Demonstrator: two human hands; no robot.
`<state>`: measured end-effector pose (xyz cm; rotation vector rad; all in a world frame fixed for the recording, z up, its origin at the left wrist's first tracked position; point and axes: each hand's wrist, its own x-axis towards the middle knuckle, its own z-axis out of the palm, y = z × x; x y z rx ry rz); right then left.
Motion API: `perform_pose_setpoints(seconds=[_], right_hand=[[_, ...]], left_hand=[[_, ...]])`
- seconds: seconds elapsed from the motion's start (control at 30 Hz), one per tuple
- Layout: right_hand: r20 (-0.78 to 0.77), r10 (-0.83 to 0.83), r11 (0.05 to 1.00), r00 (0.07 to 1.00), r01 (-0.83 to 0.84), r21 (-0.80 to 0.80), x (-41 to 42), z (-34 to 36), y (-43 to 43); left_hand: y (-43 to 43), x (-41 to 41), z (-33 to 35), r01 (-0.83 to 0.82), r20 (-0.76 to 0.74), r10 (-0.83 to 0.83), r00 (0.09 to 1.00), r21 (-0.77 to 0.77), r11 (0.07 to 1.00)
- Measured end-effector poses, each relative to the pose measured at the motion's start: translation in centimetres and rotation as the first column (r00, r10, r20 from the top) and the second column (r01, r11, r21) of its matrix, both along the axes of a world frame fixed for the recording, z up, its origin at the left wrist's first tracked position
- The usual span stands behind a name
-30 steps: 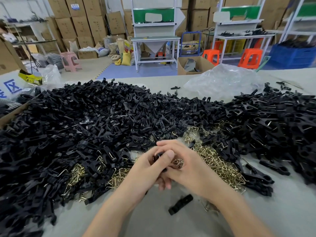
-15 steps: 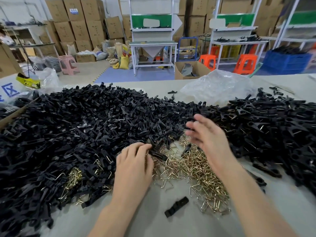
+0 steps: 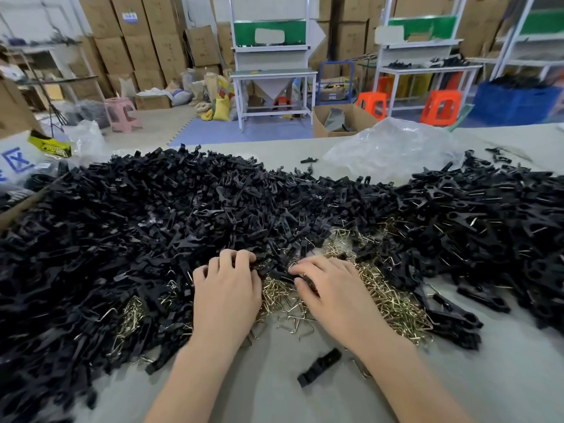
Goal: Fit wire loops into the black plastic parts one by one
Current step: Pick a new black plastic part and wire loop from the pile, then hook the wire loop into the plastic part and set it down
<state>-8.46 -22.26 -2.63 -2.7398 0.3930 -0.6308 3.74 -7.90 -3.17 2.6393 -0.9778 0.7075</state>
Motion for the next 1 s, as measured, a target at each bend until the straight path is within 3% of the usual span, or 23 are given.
perform_pose_setpoints(seconds=[0.2,0.4,0.6,0.7,0.8,1.0], right_hand=[[-0.01,-0.005,1.0,1.0,0.005,0.021,-0.1,0.0,-0.1],[0.003,-0.019,0.999,1.0,0.019,0.05,-0.2,0.2,0.0],[0.01,-0.01,0.995,1.0,0.008,0.1,-0.3,0.6,0.1],[0.08,-0.018,0.993,0.997,0.009,0.114,0.3,1.3,0.0],[0.12,-0.028,0.996,0.992,0.017,0.088,2.8,2.8,0.3],[-0.302,-0.046,0.992,0.952,0.007,-0.128,8.1,3.9,1.7]], left_hand=[[0.1,0.1,-0.1,0.011,0.052,-0.012,0.999,0.034,0.999],[0.2,0.0,-0.1,0.01,-0.004,-0.01,1.0,-0.016,1.0],[0.2,-0.5,0.4,0.017,-0.028,-0.025,0.999,-0.255,0.967],[0.3,-0.6,1.1,-0.003,-0.181,-0.067,0.981,-0.362,0.932],[0.5,-1.1,1.7,0.016,-0.233,-0.134,0.963,-0.45,0.893],[1.2,-1.5,2.1,0.037,-0.283,-0.218,0.934,-0.532,0.846]])
